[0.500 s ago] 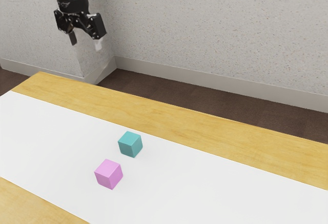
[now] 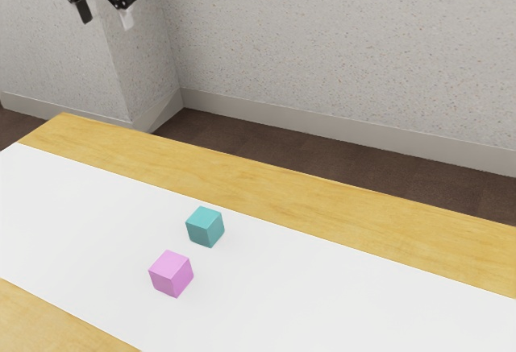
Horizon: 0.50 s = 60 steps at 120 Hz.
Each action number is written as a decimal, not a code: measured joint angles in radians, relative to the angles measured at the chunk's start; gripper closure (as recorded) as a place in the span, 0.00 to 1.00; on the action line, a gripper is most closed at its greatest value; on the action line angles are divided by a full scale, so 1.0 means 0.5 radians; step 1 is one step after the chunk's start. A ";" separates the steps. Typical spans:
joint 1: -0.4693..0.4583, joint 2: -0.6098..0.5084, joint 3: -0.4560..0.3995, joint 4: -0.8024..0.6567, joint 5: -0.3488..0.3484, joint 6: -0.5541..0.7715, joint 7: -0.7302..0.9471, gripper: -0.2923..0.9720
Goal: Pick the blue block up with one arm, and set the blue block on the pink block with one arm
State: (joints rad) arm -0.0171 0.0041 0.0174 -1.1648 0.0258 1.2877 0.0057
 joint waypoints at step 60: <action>0.057 -0.286 -0.090 -1.269 -0.007 0.510 -0.004 0.23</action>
State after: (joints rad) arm 0.0115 -0.1387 -0.0276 -1.7991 0.0224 1.5427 0.0036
